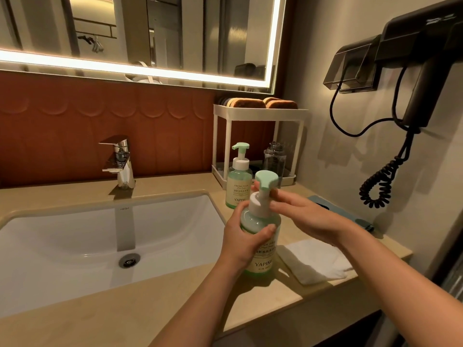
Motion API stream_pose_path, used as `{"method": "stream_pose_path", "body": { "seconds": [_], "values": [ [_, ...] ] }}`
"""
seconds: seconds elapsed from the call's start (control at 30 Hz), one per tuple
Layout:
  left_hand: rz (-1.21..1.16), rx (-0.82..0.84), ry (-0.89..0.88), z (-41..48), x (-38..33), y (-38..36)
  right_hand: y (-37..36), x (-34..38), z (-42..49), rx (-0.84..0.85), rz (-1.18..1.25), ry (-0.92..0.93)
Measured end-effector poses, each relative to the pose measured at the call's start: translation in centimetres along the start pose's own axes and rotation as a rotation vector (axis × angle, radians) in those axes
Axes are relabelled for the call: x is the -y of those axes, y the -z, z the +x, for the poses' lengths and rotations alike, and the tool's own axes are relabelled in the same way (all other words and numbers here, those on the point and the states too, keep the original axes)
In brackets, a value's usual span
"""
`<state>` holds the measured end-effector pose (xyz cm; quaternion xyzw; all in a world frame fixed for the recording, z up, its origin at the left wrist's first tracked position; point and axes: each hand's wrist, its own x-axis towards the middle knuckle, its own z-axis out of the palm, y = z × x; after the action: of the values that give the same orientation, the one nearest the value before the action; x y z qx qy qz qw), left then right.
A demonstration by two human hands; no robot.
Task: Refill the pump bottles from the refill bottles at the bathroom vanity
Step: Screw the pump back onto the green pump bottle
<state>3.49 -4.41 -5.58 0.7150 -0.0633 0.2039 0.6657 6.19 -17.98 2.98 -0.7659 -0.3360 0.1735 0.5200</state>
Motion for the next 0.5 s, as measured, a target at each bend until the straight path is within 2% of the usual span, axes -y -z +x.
{"method": "stream_pose_path", "body": {
  "seconds": [0.17,0.27,0.43,0.5],
  "values": [
    [0.001,0.0,0.001,-0.1,-0.1,0.0,0.3,0.4,0.5,-0.263,-0.152,0.115],
    [0.008,-0.01,-0.007,0.0,0.0,0.1,-0.4,0.9,1.6,-0.309,-0.267,0.107],
    [0.018,-0.002,-0.002,0.1,0.2,-0.1,-1.6,-0.3,2.5,-0.238,-0.202,0.014],
    [0.019,0.007,0.001,0.2,0.2,0.0,-1.5,0.1,2.3,-0.145,-0.164,-0.007]
  ]
}}
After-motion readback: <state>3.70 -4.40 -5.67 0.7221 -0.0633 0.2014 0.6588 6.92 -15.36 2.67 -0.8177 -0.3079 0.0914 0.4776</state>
